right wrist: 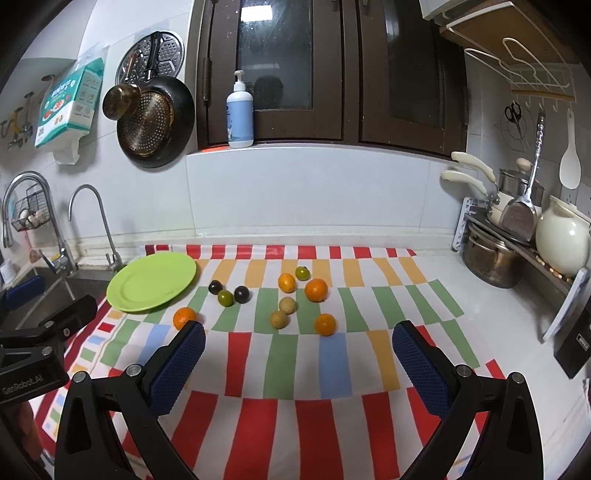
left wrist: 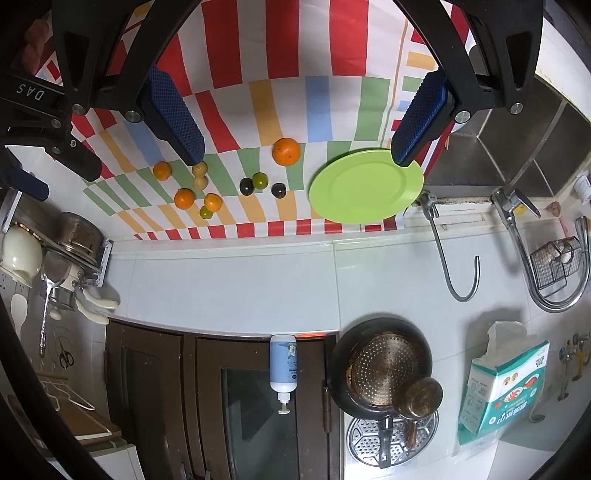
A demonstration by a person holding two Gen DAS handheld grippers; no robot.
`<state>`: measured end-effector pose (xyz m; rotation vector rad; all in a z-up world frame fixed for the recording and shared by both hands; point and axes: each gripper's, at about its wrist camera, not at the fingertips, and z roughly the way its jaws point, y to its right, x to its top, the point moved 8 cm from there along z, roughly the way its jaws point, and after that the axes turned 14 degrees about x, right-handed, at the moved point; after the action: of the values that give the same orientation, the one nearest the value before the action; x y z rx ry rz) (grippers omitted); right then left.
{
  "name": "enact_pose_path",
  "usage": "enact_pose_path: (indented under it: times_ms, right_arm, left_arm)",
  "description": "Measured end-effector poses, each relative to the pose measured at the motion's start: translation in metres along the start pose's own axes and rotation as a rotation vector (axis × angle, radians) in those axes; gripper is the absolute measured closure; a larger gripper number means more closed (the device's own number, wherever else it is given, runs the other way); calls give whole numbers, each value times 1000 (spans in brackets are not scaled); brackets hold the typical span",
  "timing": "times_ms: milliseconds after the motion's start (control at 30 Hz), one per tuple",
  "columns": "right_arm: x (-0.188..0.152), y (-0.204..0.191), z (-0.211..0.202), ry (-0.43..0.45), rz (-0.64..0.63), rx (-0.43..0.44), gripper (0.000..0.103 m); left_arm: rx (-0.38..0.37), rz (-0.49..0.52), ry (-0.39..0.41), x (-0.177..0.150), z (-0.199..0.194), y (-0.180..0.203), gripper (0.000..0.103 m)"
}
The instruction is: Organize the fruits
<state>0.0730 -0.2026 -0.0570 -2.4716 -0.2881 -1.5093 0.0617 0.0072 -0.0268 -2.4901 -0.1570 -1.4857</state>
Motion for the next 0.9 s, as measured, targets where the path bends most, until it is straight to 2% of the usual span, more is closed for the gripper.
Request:
enact_pose_path:
  times_ms: [900]
  right_arm:
    - [3, -7, 1, 4, -17, 10, 1]
  left_arm:
    - [5, -16, 8, 2, 1, -9, 0]
